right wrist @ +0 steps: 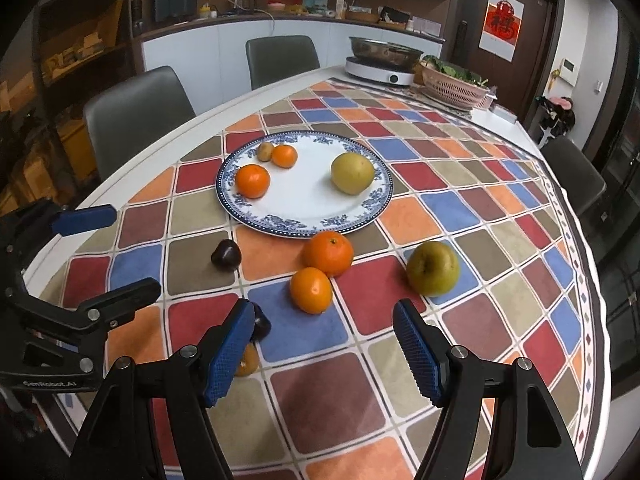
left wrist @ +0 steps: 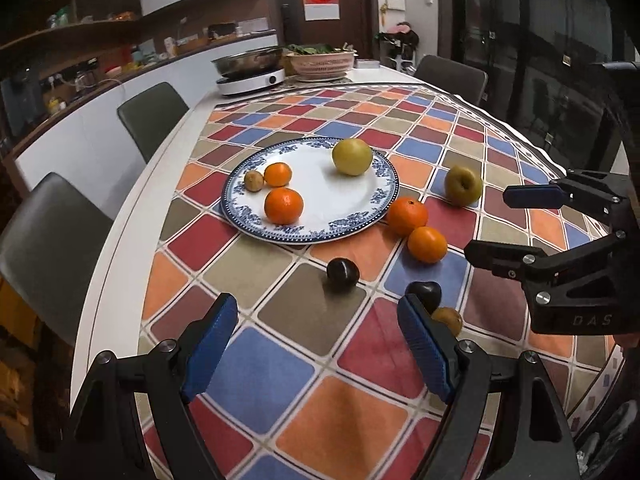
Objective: Organize fruits
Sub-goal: 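Grasp a dark plum with the left tool while the right tool grasps a tangerine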
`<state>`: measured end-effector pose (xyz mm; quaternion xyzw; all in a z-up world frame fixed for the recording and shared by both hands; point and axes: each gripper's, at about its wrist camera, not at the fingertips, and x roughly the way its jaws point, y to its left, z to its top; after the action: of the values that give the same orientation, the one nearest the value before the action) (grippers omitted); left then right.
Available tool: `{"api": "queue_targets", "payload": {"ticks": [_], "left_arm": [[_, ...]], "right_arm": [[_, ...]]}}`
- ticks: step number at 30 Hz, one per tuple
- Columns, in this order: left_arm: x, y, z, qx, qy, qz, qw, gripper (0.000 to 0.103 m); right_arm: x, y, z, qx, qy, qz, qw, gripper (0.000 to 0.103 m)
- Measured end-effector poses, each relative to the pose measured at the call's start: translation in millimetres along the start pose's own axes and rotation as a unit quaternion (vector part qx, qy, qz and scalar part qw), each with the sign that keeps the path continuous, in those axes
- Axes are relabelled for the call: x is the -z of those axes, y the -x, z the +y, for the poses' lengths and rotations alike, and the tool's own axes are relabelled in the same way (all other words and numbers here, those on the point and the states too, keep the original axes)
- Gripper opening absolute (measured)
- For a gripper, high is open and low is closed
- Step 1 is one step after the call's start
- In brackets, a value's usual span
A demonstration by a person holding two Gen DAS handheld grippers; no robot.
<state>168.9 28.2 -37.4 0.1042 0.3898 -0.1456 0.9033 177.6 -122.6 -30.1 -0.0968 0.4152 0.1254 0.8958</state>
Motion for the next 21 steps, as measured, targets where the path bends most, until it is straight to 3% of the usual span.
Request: {"api": "queue_targets", "payload": {"ticks": [8, 21], "left_arm": [[-13.4, -28.7, 1.6, 0.025, -0.023, 0.013, 0.9993, 0.081], [-26.7, -69.2, -1.9, 0.063, -0.035, 0.061, 0.9955, 0.056]], "right_arm": [[-6.4, -29.2, -8.5, -0.021, -0.023, 0.035, 0.999, 0.071], [-8.7, -66.5, -18.8, -0.088, -0.044, 0.093, 0.991, 0.053]]}}
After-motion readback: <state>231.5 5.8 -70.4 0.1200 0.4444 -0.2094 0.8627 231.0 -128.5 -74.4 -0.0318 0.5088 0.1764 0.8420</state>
